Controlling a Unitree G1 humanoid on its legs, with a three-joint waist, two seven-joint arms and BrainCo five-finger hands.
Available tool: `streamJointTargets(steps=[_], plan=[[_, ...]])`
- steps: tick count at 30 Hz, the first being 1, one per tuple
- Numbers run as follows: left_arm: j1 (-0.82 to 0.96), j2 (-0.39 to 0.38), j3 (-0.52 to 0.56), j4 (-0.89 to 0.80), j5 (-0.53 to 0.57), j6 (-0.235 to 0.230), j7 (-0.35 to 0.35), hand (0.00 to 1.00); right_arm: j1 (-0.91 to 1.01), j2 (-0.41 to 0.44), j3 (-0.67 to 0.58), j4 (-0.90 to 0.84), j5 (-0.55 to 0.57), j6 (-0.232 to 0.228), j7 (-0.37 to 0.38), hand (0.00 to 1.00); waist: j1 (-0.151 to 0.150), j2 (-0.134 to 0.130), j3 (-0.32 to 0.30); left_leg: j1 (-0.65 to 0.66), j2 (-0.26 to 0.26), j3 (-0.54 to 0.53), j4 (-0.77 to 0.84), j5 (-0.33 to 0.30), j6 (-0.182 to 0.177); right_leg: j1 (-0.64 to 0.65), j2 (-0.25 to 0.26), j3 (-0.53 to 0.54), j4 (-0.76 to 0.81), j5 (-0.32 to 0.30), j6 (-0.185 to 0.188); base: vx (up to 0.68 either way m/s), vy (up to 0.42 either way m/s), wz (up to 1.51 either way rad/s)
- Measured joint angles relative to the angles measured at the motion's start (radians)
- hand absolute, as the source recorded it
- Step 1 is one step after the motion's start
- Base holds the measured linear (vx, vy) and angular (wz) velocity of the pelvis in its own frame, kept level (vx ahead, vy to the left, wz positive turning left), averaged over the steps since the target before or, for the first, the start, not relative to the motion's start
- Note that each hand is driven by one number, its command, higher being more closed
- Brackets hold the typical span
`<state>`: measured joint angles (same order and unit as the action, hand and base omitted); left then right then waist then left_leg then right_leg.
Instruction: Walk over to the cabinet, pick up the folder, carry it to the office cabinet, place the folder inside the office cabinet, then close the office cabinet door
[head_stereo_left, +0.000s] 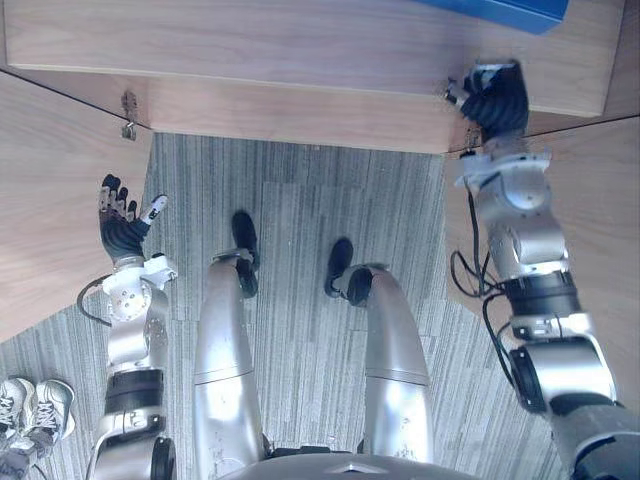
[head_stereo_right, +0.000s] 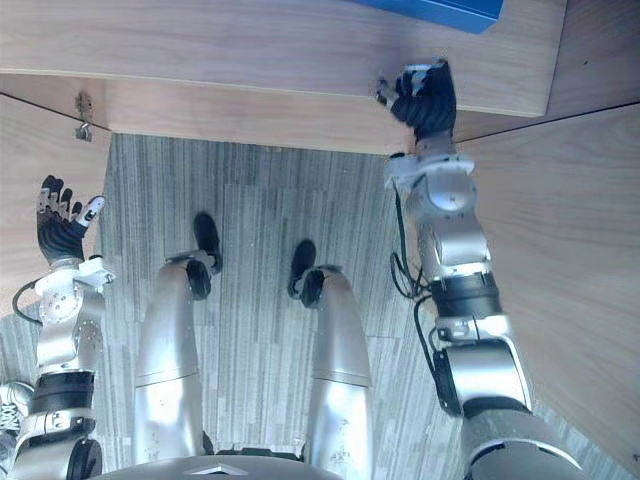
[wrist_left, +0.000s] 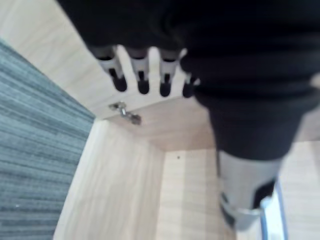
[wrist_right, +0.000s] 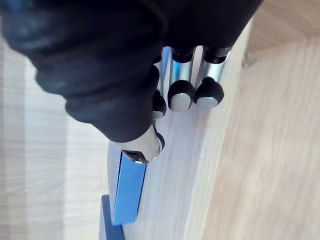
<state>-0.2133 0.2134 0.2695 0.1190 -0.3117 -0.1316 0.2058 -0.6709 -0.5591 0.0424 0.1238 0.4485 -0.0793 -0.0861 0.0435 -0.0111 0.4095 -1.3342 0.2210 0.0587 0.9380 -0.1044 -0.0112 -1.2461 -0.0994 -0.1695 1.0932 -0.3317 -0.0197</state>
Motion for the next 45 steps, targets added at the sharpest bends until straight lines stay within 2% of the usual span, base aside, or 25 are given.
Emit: streamJointTargets(steps=[3,5,7,12,18,23,27,33,45], plan=[[0.031,-0.016,-0.010,-0.011,0.002,0.000,0.000,0.00,0.059,0.001,0.018,-0.087,0.015,-0.026,0.015,1.00,-0.001,0.000,0.000,0.000,0.000,0.001,0.000,0.000,-0.001,-0.002,0.000,0.001,0.001,0.000,0.000,0.00,0.000,0.00],[0.048,-0.051,-0.020,-0.026,0.013,0.000,0.001,0.00,0.086,0.012,0.018,-0.153,-0.030,-0.028,0.009,1.00,0.002,-0.001,0.000,0.000,0.000,0.002,0.000,-0.001,-0.001,-0.003,0.000,0.003,0.002,0.000,0.000,0.00,0.000,0.00],[0.049,-0.069,-0.027,-0.027,0.023,0.000,0.006,0.00,0.089,0.055,0.016,-0.193,-0.165,-0.030,-0.029,1.00,0.003,-0.009,0.005,0.003,0.000,0.006,0.000,-0.003,-0.005,-0.005,-0.001,0.007,0.006,-0.001,0.000,0.00,0.000,0.00],[0.044,-0.084,-0.037,-0.027,0.061,0.000,0.014,0.00,0.084,0.130,0.016,-0.199,-0.423,-0.031,-0.121,1.00,0.012,-0.013,0.007,0.003,0.000,0.011,0.002,-0.004,-0.006,-0.010,-0.002,0.013,0.013,-0.003,-0.001,0.00,0.000,0.00],[0.017,-0.103,-0.036,-0.027,0.064,0.000,0.050,0.00,0.018,0.165,0.027,-0.198,-0.575,-0.021,-0.181,1.00,0.015,-0.012,0.008,0.001,0.000,0.015,0.004,-0.004,-0.006,-0.016,-0.003,0.017,0.018,-0.004,-0.001,0.00,0.000,0.00],[-0.014,-0.116,-0.036,-0.024,0.081,0.000,0.051,0.00,-0.068,0.166,0.033,-0.174,-0.614,-0.004,-0.184,1.00,0.020,-0.013,0.017,-0.014,-0.001,0.012,0.012,-0.004,-0.006,-0.029,-0.005,0.015,0.028,-0.005,-0.001,0.00,0.000,0.00],[-0.039,-0.116,-0.034,-0.016,0.081,0.000,0.053,0.00,-0.152,0.166,0.034,-0.067,-0.615,0.000,-0.187,1.00,0.024,-0.013,0.032,-0.019,-0.002,0.008,0.020,-0.005,-0.005,-0.033,-0.007,0.013,0.040,-0.010,-0.003,0.00,0.000,0.00],[-0.100,-0.111,-0.035,0.073,0.078,-0.005,0.074,0.00,-0.338,0.151,0.074,0.184,-0.614,0.019,-0.205,1.00,0.032,-0.012,0.033,-0.048,-0.004,-0.005,0.023,0.006,-0.003,-0.054,-0.012,-0.001,0.049,-0.011,-0.006,0.00,0.012,0.03],[-0.173,-0.054,-0.036,0.191,0.038,-0.021,0.079,0.00,-0.538,0.093,0.073,0.402,-0.610,0.013,-0.231,1.00,0.034,-0.011,0.042,-0.081,-0.008,-0.002,0.033,0.004,-0.008,-0.085,-0.032,-0.011,0.076,-0.022,-0.007,0.00,0.026,0.05]])
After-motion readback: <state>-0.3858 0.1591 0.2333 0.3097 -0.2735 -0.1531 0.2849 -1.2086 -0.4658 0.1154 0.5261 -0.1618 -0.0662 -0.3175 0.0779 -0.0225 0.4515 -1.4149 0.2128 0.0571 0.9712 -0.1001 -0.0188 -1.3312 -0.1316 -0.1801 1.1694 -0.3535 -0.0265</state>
